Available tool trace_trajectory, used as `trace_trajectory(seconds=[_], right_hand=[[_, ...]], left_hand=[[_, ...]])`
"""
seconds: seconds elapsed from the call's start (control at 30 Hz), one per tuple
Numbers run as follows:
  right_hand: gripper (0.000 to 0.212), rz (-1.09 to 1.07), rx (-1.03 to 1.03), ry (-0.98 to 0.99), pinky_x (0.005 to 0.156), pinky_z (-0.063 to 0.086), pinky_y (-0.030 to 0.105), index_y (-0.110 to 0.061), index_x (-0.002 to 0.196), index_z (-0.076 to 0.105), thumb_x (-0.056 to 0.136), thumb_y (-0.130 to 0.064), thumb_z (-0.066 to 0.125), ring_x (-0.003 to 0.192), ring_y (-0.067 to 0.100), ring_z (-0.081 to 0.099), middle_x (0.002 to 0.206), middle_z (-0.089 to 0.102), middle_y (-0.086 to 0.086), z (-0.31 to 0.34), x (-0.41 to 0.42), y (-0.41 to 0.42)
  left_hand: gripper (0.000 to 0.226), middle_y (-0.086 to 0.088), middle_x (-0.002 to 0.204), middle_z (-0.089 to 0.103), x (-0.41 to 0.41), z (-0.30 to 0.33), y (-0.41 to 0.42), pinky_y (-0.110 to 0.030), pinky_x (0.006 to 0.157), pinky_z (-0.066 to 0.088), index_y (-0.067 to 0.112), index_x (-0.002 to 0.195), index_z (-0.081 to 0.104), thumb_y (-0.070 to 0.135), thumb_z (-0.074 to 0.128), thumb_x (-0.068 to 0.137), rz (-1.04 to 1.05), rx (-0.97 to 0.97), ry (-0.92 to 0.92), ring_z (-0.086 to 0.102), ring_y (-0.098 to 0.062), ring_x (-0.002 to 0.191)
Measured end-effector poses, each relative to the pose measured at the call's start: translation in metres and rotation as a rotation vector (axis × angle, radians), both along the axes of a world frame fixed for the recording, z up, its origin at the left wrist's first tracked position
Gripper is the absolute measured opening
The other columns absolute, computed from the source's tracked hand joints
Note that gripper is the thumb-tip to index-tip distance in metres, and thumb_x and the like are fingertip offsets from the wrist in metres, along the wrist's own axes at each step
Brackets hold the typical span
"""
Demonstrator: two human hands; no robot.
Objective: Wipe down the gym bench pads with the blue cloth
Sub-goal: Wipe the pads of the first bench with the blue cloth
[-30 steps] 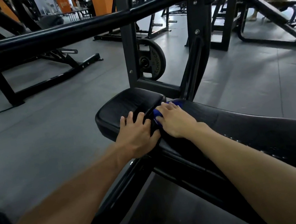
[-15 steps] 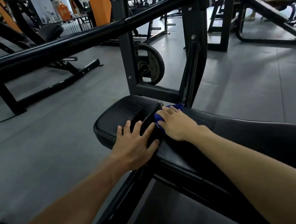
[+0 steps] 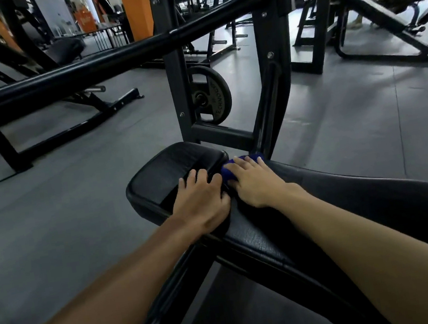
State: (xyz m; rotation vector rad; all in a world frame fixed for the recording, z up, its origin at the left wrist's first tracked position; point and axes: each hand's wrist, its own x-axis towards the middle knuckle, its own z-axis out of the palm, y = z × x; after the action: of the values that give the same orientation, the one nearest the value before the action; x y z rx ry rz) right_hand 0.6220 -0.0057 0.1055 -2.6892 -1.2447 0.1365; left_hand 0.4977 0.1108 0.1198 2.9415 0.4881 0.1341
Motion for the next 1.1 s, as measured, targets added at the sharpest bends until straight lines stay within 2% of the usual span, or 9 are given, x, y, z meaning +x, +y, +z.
trace_trajectory(seconds=[0.07, 0.13, 0.23, 0.4, 0.53, 0.7, 0.9, 1.03, 1.1], right_hand=[[0.057, 0.019, -0.011, 0.006, 0.125, 0.005, 0.046, -0.025, 0.159, 0.019, 0.107, -0.042, 0.034, 0.155, 0.029, 0.006, 0.169, 0.008, 0.006, -0.002, -0.013, -0.027], [0.057, 0.007, -0.002, 0.055, 0.126, 0.007, 0.043, -0.026, 0.160, 0.017, 0.107, -0.042, 0.034, 0.155, 0.026, 0.002, 0.169, 0.005, 0.002, -0.006, -0.026, -0.057], [0.057, 0.002, -0.007, 0.056, 0.126, 0.009, 0.043, -0.025, 0.159, 0.018, 0.107, -0.041, 0.034, 0.155, 0.024, 0.002, 0.169, 0.007, 0.002, -0.006, -0.014, -0.061], [0.056, -0.006, 0.017, 0.050, 0.124, 0.015, 0.048, -0.017, 0.156, 0.026, 0.106, -0.037, 0.039, 0.151, 0.032, 0.017, 0.165, 0.022, 0.010, 0.005, 0.024, -0.008], [0.059, 0.053, -0.027, 0.083, 0.126, 0.010, 0.045, -0.021, 0.160, 0.018, 0.107, -0.039, 0.038, 0.155, 0.026, 0.005, 0.168, 0.009, 0.005, 0.001, 0.012, -0.049], [0.058, 0.032, -0.017, 0.078, 0.126, 0.011, 0.044, -0.026, 0.159, 0.019, 0.107, -0.042, 0.036, 0.155, 0.021, 0.005, 0.168, 0.009, -0.001, -0.005, 0.011, -0.089], [0.055, -0.028, 0.006, 0.091, 0.118, 0.028, 0.050, -0.022, 0.155, 0.028, 0.105, -0.040, 0.039, 0.142, 0.033, 0.037, 0.160, 0.031, 0.007, 0.012, 0.040, -0.037], [0.056, -0.006, -0.050, 0.124, 0.122, 0.024, 0.045, -0.021, 0.157, 0.024, 0.106, -0.039, 0.040, 0.149, 0.028, 0.027, 0.166, 0.018, 0.007, 0.015, 0.033, -0.075], [0.053, -0.029, -0.059, 0.145, 0.121, 0.025, 0.044, -0.021, 0.155, 0.028, 0.106, -0.036, 0.041, 0.148, 0.027, 0.029, 0.164, 0.023, 0.007, 0.018, 0.031, -0.100]], left_hand=[[0.032, -0.020, 0.133, 0.050, 0.011, -0.006, -0.005, -0.040, 0.110, 0.037, 0.002, 0.125, 0.056, 0.017, 0.040, 0.102, -0.050, -0.147, -0.135, 0.047, -0.036, 0.123], [0.036, -0.017, 0.146, 0.044, 0.015, -0.014, -0.006, -0.030, 0.113, 0.031, 0.000, 0.135, 0.050, 0.015, 0.045, 0.103, -0.104, -0.294, -0.186, 0.044, -0.031, 0.135], [0.058, -0.008, 0.164, 0.028, 0.021, -0.026, -0.002, -0.028, 0.124, 0.017, 0.005, 0.155, 0.034, 0.033, 0.042, 0.105, -0.238, -0.142, -0.121, 0.026, -0.019, 0.152], [0.082, -0.010, 0.166, 0.023, 0.018, -0.023, 0.000, -0.032, 0.128, 0.005, 0.006, 0.159, 0.023, 0.056, 0.015, 0.095, -0.325, 0.011, -0.079, 0.014, -0.018, 0.154], [0.087, -0.005, 0.171, 0.009, 0.020, -0.034, 0.004, -0.033, 0.128, -0.003, 0.010, 0.162, 0.014, 0.061, 0.003, 0.094, -0.362, 0.105, 0.004, -0.003, -0.013, 0.157], [0.074, -0.005, 0.170, 0.013, 0.021, -0.029, -0.001, -0.033, 0.128, -0.004, 0.012, 0.162, 0.018, 0.055, 0.011, 0.103, -0.453, 0.225, -0.032, 0.001, -0.015, 0.157], [0.072, -0.005, 0.171, 0.012, 0.019, -0.024, -0.004, -0.024, 0.125, -0.005, 0.011, 0.163, 0.015, 0.053, 0.012, 0.104, -0.477, 0.213, -0.027, 0.004, -0.013, 0.157], [0.078, -0.002, 0.170, 0.014, 0.019, -0.027, -0.001, -0.024, 0.125, -0.003, 0.013, 0.163, 0.017, 0.058, 0.006, 0.100, -0.477, 0.174, -0.018, 0.006, -0.012, 0.156], [0.079, -0.001, 0.169, 0.017, 0.021, -0.027, -0.001, -0.027, 0.127, 0.003, 0.014, 0.162, 0.020, 0.059, 0.006, 0.098, -0.469, 0.171, -0.031, 0.009, -0.012, 0.156]])
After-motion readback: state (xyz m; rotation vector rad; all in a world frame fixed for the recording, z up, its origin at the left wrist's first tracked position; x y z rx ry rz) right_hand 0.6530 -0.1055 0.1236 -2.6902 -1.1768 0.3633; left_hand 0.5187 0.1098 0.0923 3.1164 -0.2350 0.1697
